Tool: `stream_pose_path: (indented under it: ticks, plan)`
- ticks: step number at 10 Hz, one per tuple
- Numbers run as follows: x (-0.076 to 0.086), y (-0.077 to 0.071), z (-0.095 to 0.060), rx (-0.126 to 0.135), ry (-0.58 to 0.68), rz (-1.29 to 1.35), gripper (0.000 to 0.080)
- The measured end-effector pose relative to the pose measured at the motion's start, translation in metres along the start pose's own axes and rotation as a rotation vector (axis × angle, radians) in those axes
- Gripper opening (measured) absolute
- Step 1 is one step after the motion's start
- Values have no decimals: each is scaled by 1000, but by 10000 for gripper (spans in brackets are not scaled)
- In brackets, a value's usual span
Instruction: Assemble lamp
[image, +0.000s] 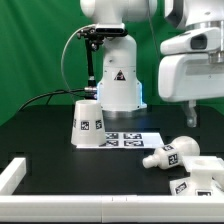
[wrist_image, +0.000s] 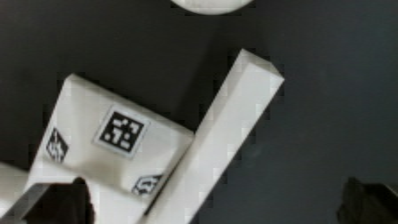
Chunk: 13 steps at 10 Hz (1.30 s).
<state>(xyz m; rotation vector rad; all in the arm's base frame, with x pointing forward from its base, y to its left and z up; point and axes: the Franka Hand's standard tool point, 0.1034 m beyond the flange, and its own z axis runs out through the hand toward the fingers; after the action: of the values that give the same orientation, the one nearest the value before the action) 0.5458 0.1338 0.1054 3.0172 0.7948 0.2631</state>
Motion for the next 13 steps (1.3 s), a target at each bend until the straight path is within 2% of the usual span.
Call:
stream_pose_path:
  ticks: [1,4,5,8,13]
  plan:
    - [2,-2,2,-37,38,-75,699]
    - [-6,1,7,-41,2,-284,699]
    - [-13,-1,14,-32,-55,-427,699]
    - [-19,-4,17,-39,-115,-771,699]
    - [-21,4,17,-42,-136,-1036,699]
